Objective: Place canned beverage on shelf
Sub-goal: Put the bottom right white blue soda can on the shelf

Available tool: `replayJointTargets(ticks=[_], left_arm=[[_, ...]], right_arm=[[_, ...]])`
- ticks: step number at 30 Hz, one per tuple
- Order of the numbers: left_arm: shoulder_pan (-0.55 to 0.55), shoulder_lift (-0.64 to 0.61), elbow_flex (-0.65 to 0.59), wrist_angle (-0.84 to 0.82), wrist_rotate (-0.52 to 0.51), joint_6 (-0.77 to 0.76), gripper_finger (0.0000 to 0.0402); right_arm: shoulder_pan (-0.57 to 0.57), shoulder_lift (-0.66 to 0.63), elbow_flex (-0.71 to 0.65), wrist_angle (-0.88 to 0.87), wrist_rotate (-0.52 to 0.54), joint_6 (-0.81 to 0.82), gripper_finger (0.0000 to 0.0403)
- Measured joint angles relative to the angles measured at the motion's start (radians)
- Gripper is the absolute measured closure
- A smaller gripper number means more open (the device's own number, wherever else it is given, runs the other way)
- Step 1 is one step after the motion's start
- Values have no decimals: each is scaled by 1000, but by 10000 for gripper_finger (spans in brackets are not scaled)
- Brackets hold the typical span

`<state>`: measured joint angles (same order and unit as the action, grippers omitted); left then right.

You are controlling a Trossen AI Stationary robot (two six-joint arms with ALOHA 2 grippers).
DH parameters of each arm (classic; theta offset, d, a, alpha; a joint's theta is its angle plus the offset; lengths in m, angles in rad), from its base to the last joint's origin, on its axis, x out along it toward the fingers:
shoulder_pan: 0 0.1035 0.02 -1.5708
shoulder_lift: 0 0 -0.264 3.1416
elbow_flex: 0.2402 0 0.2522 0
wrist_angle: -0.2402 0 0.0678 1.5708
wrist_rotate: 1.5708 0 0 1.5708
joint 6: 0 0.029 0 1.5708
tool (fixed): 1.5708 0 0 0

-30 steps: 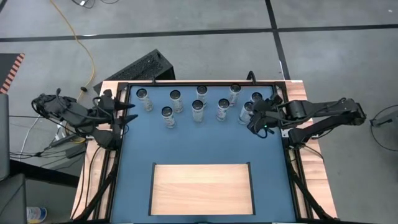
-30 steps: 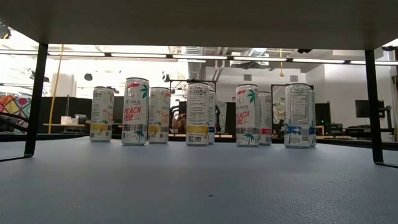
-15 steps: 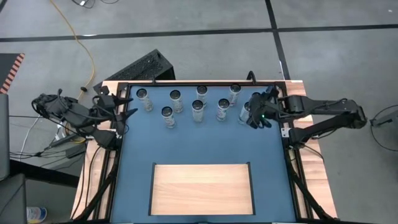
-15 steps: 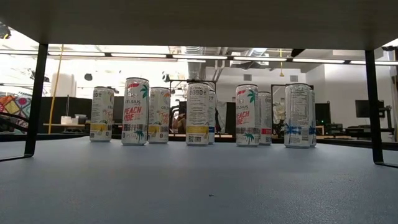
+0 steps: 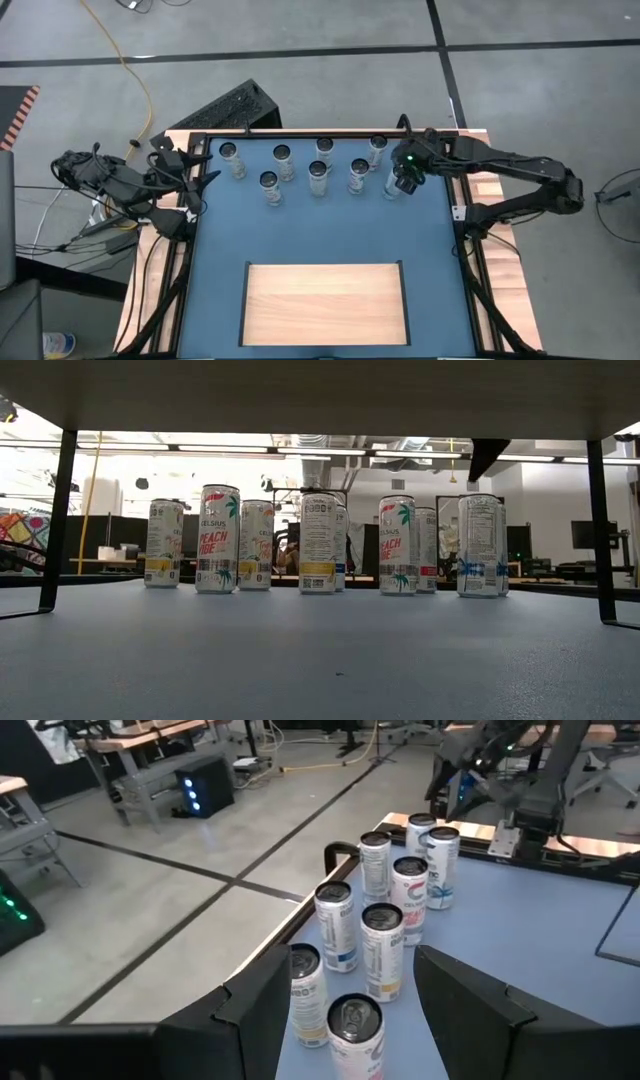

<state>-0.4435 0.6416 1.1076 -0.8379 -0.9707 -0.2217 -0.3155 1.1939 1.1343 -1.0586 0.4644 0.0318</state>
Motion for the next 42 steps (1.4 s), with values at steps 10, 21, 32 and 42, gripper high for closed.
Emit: replayJointTargets(ticks=[10,21,32,42], left_arm=[[0,0,0,-1,5,45,202],[0,0,0,-2,19,40,202],[0,0,0,-1,-4,48,202],[0,0,0,-1,-19,37,202]], right_arm=[[34,90,0,-6,4,-41,137],[55,62,116,-8,6,-48,137],[53,70,232,-18,135,-252,138],[43,70,232,-117,9,-100,138]])
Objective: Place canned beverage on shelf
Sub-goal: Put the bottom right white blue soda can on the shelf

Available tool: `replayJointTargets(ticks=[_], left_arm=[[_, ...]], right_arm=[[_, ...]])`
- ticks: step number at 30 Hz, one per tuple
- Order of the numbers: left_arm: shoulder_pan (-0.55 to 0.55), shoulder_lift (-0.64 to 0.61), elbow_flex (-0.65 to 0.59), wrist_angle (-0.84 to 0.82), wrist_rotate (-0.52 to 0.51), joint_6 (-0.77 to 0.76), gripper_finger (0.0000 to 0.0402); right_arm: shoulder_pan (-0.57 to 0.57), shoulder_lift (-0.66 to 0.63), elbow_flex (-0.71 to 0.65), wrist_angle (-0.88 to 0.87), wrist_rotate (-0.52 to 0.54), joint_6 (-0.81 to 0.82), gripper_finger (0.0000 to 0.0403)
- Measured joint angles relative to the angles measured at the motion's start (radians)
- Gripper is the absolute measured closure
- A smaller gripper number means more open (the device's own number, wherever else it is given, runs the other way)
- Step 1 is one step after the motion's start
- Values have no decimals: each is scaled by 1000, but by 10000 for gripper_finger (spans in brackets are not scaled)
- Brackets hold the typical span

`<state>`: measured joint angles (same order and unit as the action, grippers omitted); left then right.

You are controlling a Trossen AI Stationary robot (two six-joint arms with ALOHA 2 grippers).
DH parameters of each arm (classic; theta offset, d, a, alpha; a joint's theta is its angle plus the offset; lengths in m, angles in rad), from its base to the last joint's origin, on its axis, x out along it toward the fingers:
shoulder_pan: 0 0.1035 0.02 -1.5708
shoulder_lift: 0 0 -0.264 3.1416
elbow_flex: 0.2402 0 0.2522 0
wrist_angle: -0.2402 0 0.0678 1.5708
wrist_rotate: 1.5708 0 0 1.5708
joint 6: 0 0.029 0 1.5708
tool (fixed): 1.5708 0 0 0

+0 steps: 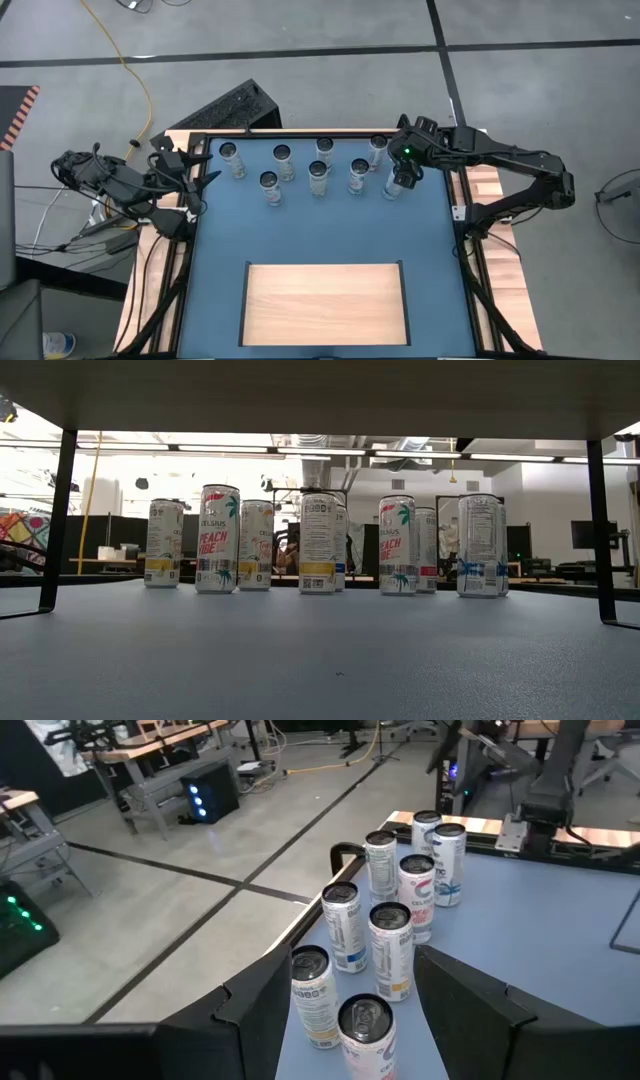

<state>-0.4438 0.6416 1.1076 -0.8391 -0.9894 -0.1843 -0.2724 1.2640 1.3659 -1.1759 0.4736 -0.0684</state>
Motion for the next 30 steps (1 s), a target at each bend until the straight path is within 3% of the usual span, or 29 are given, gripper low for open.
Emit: replayJointTargets(ticks=[6,18,23,30], left_arm=[[0,0,0,0,-22,-24,203],[0,35,0,-11,-12,-15,202],[0,58,0,-10,-15,-8,202],[0,66,0,-9,-11,-4,202]], right_arm=[[-25,3,0,-19,-127,19,137],[-24,114,-1,-84,-182,23,137],[-25,165,-1,-124,-159,-16,136],[-26,185,0,-127,-155,-18,91]])
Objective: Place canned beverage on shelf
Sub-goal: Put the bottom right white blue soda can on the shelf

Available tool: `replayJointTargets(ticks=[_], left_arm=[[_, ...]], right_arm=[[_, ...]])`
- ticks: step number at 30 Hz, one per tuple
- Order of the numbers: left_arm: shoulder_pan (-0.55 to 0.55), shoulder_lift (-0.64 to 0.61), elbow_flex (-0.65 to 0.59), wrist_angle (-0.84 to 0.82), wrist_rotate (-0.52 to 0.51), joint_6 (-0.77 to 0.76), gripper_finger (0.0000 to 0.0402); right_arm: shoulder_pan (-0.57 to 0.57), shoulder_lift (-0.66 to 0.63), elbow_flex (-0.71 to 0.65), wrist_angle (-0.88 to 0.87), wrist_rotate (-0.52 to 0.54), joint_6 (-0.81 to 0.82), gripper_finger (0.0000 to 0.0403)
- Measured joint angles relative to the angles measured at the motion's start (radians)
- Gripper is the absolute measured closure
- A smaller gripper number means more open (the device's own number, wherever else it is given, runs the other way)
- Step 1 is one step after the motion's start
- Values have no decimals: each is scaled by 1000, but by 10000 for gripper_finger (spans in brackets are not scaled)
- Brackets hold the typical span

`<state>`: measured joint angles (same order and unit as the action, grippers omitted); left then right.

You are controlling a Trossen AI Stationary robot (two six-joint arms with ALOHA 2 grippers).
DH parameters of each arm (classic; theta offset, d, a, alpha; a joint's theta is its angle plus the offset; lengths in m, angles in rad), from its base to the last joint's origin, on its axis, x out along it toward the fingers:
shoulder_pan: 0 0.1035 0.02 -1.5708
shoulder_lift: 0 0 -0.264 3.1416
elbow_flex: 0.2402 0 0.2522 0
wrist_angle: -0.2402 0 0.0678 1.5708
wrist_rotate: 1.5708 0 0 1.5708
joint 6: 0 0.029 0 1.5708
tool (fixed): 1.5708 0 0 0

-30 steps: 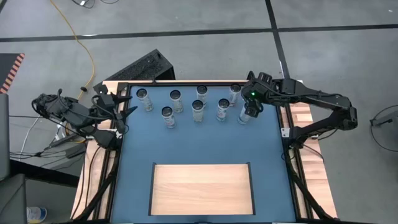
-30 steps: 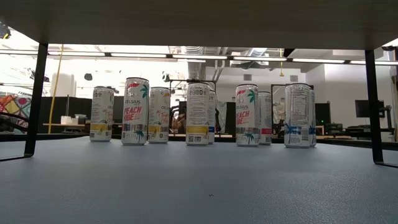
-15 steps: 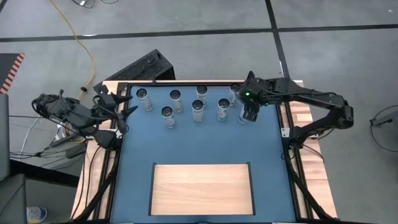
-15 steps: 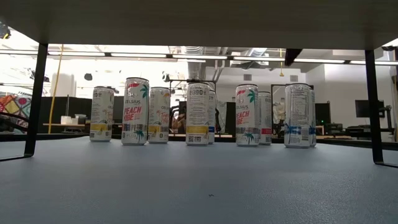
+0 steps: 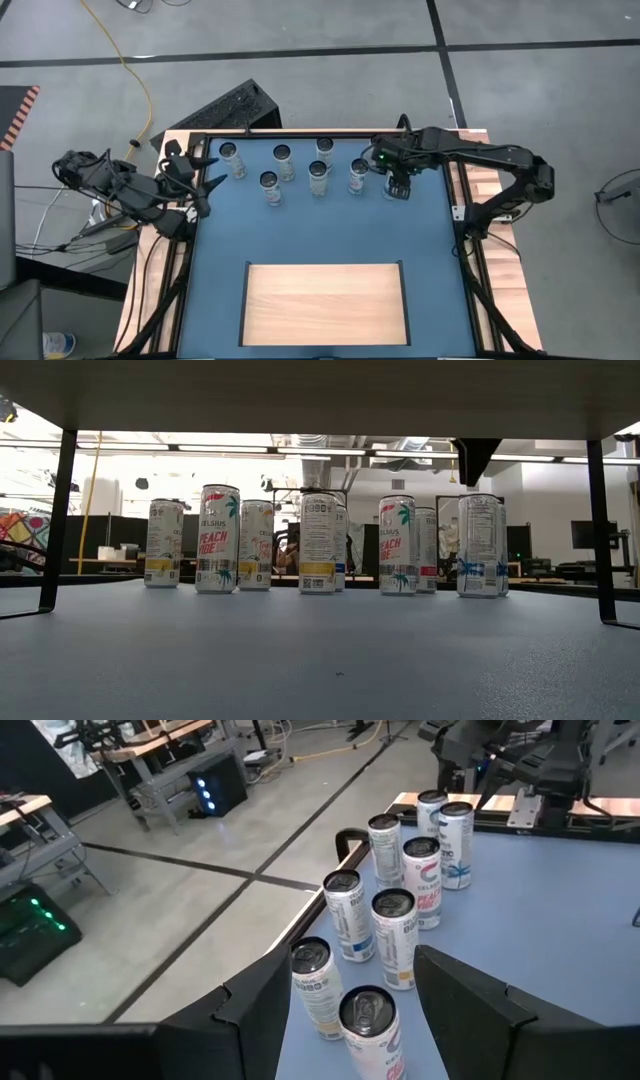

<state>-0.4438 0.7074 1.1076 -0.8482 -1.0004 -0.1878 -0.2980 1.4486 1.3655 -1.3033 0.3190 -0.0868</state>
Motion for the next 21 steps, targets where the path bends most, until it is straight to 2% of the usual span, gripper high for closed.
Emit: replayJointTargets(ticks=[7,13,17,21], left_arm=[[0,-1,0,0,-1,-4,202],[0,-1,0,0,-1,-8,202],[0,-1,0,0,-1,-8,202],[0,-1,0,0,-1,-8,202]], right_arm=[[-57,12,0,-15,-4,14,29],[-103,11,0,2,-18,-30,29],[-111,5,-3,13,-88,-58,32],[-105,-21,-54,82,-112,-105,32]])
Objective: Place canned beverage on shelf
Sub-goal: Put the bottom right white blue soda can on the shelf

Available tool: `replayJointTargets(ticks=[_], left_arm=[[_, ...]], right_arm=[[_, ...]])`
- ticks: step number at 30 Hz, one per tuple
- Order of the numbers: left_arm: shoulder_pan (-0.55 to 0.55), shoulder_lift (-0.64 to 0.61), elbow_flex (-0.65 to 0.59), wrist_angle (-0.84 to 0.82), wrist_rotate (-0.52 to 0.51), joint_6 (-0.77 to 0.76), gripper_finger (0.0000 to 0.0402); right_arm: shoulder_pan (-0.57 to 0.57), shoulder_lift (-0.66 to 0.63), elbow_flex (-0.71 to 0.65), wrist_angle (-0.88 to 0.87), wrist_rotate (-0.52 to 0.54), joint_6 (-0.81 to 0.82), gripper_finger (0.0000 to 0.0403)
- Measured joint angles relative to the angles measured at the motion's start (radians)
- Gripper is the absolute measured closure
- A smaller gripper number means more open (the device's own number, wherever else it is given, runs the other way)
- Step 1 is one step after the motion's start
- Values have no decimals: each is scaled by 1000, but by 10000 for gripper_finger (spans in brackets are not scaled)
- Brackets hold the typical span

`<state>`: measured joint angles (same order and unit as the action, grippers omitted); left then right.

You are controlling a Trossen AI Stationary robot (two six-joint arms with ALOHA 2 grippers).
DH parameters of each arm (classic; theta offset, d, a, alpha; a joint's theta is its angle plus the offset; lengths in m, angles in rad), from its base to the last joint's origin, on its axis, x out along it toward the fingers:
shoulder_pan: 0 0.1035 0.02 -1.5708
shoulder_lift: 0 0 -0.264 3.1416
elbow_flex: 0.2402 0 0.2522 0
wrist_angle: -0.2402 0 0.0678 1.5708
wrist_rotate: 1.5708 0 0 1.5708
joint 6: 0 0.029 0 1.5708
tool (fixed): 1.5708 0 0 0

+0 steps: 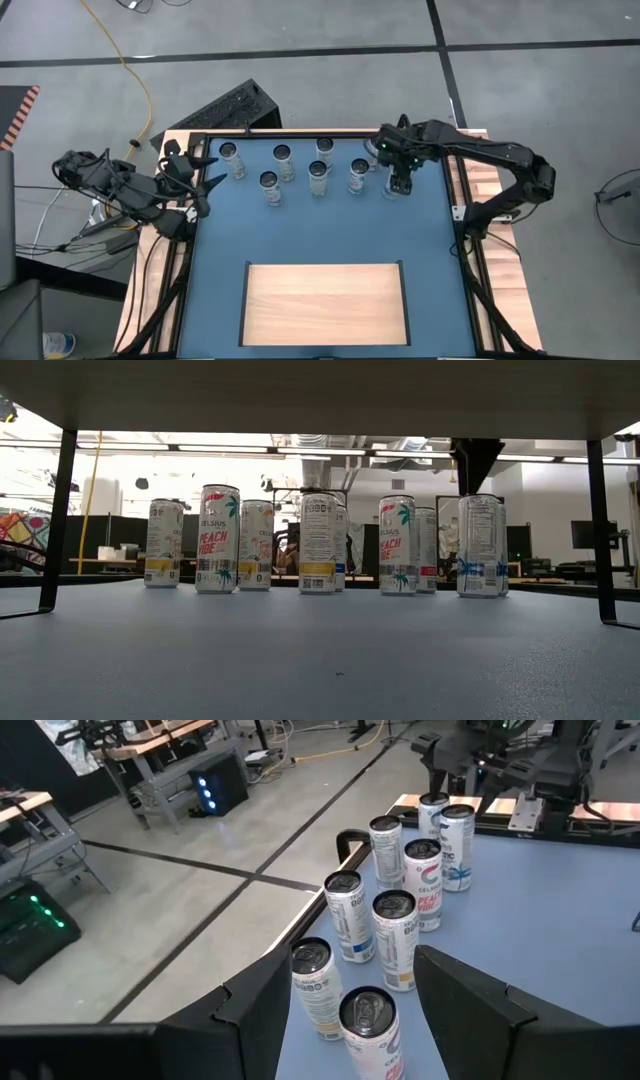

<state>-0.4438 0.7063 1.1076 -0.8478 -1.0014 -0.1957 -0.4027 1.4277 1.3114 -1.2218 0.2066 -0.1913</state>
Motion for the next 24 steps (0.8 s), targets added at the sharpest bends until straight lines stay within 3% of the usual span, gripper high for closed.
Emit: replayJointTargets(ticks=[16,24], left_arm=[[0,0,0,0,0,0,202],[0,0,0,0,0,5,202]], right_arm=[[-9,-22,-148,112,-1,-30,36],[-22,-22,-198,124,-26,-16,103]])
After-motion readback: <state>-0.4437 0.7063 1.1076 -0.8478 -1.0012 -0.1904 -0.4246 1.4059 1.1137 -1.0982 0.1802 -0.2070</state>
